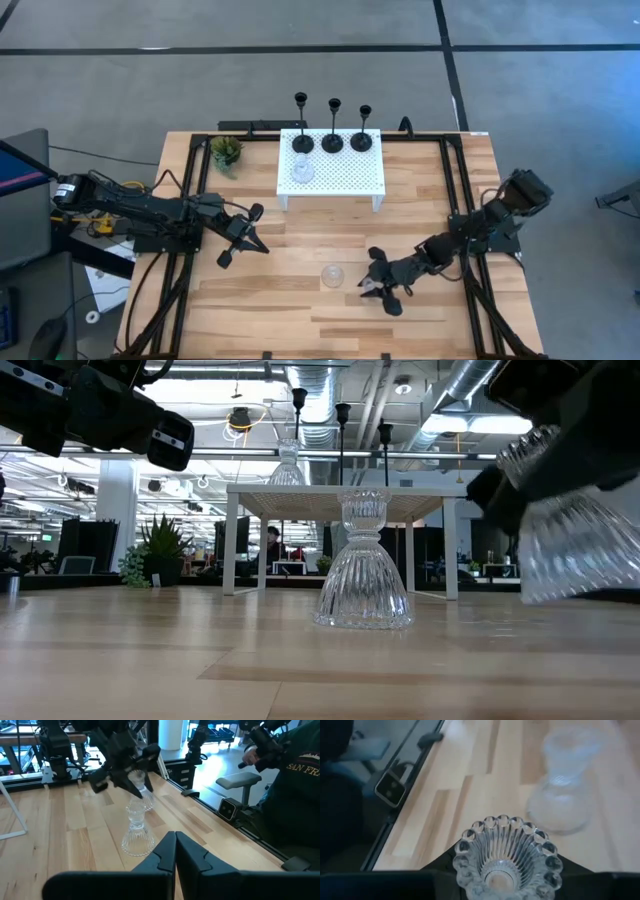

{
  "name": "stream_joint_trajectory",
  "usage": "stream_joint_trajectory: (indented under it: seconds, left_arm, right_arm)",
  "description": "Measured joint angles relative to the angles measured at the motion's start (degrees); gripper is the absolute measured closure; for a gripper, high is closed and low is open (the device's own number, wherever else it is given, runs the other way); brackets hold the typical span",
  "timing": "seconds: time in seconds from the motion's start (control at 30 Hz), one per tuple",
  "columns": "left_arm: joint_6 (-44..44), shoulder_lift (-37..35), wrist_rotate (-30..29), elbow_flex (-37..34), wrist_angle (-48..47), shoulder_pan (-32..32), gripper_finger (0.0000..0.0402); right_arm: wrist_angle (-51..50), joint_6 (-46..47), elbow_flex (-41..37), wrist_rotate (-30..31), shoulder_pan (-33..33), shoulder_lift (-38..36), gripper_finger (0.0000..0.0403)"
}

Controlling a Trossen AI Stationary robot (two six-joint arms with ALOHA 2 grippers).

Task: Pick & Place candle stick holders
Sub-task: Put the bottom transparent candle holder on the shelf

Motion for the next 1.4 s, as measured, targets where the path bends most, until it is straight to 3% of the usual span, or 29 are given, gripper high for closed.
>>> stream_joint_trajectory:
  seconds: [0.23, 0.63, 1.0, 1.13, 1.4]
  left_arm:
    - [0.00, 0.00, 0.00, 0.00, 0.00, 0.02, 0.0395]
    - [0.00, 0.00, -0.02, 0.00, 0.02, 0.00, 0.0394]
    - [0.00, 0.00, -0.02, 0.00, 0.22, 0.01, 0.0394]
    - [0.00, 0.00, -0.02, 0.00, 0.22, 0.02, 0.0394]
    - [0.00, -0.01, -0.02, 0.00, 0.22, 0.02, 0.0394]
  right_arm:
    - [-5.42, -0.03, 0.00, 3.51, -1.52, -8.52, 0.0286]
    - [-11.76, -0.58, 0.59, 3.91, -9.19, -20.00, 0.0286]
    - [-31.70, -11.97, 18.32, 4.92, -17.50, -17.95, 0.0286]
    - [-32.02, -16.64, 21.95, 4.75, -21.77, -17.99, 0.0286]
    - [-30.94, -21.02, 24.17, -1.47, -31.29, -17.96, 0.0286]
